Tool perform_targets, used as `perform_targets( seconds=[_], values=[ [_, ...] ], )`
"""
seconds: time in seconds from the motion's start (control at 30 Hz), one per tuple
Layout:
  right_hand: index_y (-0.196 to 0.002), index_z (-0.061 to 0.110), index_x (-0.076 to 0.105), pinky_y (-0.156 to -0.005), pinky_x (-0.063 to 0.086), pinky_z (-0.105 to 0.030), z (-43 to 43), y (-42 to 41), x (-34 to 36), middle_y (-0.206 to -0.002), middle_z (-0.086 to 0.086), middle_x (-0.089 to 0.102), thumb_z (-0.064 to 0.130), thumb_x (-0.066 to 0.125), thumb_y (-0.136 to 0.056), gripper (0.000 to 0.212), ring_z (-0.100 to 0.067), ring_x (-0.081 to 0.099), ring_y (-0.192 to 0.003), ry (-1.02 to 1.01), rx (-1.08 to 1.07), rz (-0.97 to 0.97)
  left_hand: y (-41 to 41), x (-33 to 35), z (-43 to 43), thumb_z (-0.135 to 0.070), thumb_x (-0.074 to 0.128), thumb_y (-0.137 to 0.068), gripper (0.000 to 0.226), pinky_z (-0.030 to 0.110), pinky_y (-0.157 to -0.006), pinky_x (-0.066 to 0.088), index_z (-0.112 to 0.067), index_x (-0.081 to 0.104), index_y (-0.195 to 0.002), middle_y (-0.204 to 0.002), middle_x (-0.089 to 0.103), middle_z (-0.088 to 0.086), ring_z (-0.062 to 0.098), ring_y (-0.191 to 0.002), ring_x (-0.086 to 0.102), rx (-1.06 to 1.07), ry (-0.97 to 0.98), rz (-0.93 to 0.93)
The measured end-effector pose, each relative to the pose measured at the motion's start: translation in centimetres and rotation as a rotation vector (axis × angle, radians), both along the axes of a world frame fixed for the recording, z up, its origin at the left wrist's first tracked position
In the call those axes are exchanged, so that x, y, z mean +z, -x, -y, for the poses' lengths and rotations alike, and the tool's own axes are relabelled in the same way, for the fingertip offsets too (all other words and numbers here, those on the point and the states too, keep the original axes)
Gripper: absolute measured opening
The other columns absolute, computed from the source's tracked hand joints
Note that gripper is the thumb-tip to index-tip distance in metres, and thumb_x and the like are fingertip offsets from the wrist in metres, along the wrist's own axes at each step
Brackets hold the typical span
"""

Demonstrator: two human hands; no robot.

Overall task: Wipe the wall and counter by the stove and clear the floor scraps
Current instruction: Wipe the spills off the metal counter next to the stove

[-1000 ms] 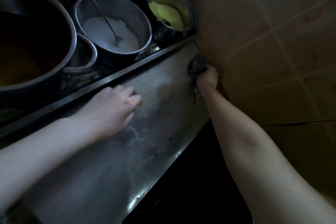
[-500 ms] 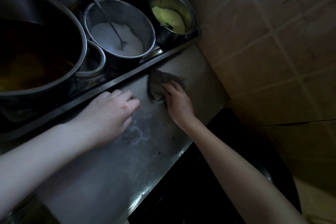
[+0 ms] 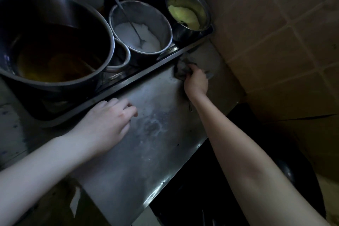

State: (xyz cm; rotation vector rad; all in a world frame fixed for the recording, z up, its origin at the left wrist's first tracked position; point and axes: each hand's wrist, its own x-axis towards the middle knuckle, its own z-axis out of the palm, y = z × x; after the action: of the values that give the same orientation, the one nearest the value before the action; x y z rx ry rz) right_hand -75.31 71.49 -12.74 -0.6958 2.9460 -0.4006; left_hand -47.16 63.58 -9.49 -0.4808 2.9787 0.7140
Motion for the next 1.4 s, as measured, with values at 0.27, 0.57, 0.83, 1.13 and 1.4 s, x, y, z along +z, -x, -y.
perform_targets(
  seconds=[0.27, 0.57, 0.83, 1.13, 1.4],
  values=[
    [-0.125, 0.023, 0.054, -0.088, 0.044, -0.035, 1.1, -9.2, -0.7, -0.133, -0.009, 0.05, 0.018, 0.041, -0.092, 0.036, -0.031, 0.05, -0.119, 0.021, 0.137, 0.034, -4.3, 1.0, 0.9, -0.029, 0.044, -0.094, 0.031, 0.029, -0.094, 0.039, -0.029, 0.05, -0.124, -0.129, 0.047, -0.008, 0.014, -0.118, 0.047, -0.031, 0.02, 0.004],
    [-0.122, 0.026, 0.057, -0.091, 0.042, -0.033, 0.2, -17.9, 0.1, -0.14, -0.005, 0.046, 0.018, 0.046, -0.091, 0.034, -0.027, 0.045, -0.125, 0.062, 0.148, 0.122, -12.2, 3.1, 3.3, -0.016, 0.066, -0.082, 0.026, 0.037, -0.079, 0.051, -0.017, 0.066, -0.108, -0.116, 0.061, 0.002, 0.023, -0.102, 0.062, -0.041, 0.029, 0.096],
    [-0.129, 0.024, 0.054, -0.106, 0.038, -0.043, -0.2, -24.1, 0.5, -0.149, -0.005, 0.037, 0.015, 0.043, -0.095, 0.037, -0.027, 0.032, -0.138, 0.019, 0.111, 0.181, -15.2, 3.3, 4.6, -0.027, 0.045, -0.094, 0.031, 0.027, -0.095, 0.042, -0.027, 0.05, -0.125, -0.128, 0.048, -0.009, 0.012, -0.115, 0.05, -0.104, 0.053, 0.052],
    [-0.129, 0.023, 0.052, -0.109, 0.032, -0.041, -1.0, -29.2, 0.7, -0.152, -0.007, 0.032, 0.012, 0.043, -0.095, 0.037, -0.027, 0.022, -0.143, 0.02, 0.109, 0.241, -16.6, 3.9, 5.8, -0.021, 0.053, -0.09, 0.027, 0.033, -0.082, 0.046, -0.02, 0.058, -0.116, -0.11, 0.056, -0.002, 0.02, -0.098, 0.055, -0.142, 0.05, 0.072],
    [-0.132, 0.022, 0.049, -0.106, 0.039, -0.043, -1.9, -33.5, 1.0, -0.154, -0.007, 0.029, 0.001, 0.047, -0.09, 0.047, -0.027, 0.019, -0.144, 0.003, 0.123, 0.244, -16.1, 4.6, 6.3, -0.02, 0.056, -0.087, 0.019, 0.036, -0.074, 0.048, -0.018, 0.061, -0.105, -0.102, 0.058, 0.001, 0.024, -0.09, 0.056, -0.215, 0.085, 0.035]
  ],
)
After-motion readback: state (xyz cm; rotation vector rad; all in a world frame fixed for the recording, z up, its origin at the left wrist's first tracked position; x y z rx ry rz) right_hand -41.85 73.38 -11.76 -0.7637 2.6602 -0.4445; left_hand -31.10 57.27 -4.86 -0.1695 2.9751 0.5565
